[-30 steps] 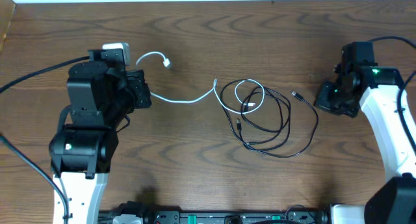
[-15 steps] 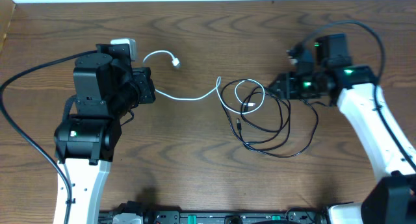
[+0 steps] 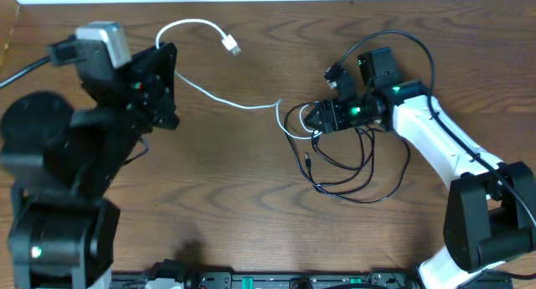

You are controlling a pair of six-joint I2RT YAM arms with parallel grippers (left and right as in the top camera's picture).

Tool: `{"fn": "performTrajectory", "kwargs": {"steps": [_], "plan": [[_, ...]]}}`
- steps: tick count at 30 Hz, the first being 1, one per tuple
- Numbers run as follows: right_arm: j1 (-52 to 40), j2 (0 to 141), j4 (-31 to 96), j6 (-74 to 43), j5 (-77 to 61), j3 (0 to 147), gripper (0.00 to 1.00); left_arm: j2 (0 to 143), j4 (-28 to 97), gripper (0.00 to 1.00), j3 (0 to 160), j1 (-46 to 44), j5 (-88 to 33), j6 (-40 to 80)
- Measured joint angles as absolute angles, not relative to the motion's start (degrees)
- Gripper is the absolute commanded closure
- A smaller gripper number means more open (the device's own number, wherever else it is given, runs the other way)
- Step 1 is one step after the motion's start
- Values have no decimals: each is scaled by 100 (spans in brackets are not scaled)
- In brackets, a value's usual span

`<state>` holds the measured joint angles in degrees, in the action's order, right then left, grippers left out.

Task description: Untangle cables

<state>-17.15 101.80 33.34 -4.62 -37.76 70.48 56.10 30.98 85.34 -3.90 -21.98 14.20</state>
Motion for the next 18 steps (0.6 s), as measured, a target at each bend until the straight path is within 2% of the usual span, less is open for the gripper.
{"fn": "performTrajectory", "kwargs": {"steps": [7, 13, 18], "plan": [[-1852, 10180, 3295, -279, -3863, 7048, 36, 5468, 2467, 93, 8534, -390, -2263, 1811], [-1938, 10180, 3299, 23, -3898, 7048, 27, 5330, 2244, 92, 8538, -390, -2263, 2005], [-2115, 10186, 3253, 432, -4029, 7048, 25, 5297, 2237, 93, 8554, -390, -2263, 2119]]}}
